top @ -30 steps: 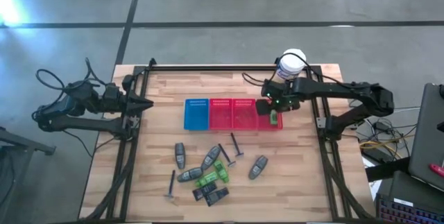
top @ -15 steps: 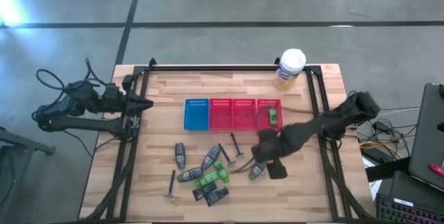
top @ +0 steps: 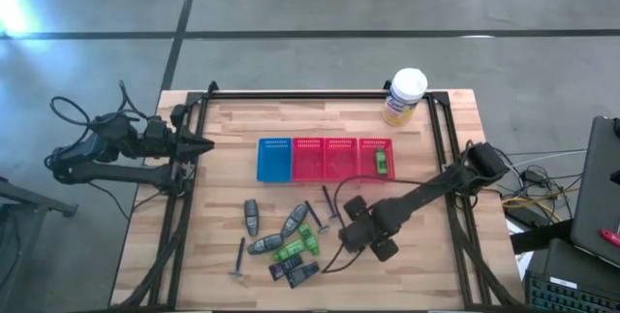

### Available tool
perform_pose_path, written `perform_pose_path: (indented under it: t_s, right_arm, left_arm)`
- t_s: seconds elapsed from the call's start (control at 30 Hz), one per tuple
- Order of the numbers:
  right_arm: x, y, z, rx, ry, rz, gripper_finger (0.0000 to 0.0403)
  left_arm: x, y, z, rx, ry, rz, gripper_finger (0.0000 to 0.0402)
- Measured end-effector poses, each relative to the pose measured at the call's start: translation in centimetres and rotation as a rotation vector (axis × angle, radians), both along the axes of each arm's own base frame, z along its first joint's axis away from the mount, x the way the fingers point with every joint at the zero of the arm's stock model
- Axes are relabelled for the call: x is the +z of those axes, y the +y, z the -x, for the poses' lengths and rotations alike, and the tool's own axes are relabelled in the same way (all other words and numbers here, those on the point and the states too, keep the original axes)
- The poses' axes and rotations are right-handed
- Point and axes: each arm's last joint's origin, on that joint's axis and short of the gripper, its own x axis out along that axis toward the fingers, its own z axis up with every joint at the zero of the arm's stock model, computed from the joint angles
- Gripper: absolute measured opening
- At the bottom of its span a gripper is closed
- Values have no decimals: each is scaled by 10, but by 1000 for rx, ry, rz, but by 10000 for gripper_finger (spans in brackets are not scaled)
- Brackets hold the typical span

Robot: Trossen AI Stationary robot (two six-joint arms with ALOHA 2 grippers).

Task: Pick & Place Travel size toiletries
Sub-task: Put the gray deodorant into the middle red bin

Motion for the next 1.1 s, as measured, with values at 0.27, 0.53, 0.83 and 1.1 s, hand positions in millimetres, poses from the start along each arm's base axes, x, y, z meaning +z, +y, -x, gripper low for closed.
perform_pose_path:
  t_s: [0.27,0.53,0.83,1.1]
  right_arm:
    - [-28,-2,6,51,-14,-11,308]
    - [-32,-10,6,45,-2,6,203]
    - [23,-40,-13,-297,-51,-45,199]
    - [95,-135,-17,-1282,-308,-327,199]
  left_arm:
    - [0,0,0,0,0,0,41]
    - [0,0,0,0,0,0,41]
    - [0,0,0,0,0,0,41]
    - [0,0,0,0,0,0,41]
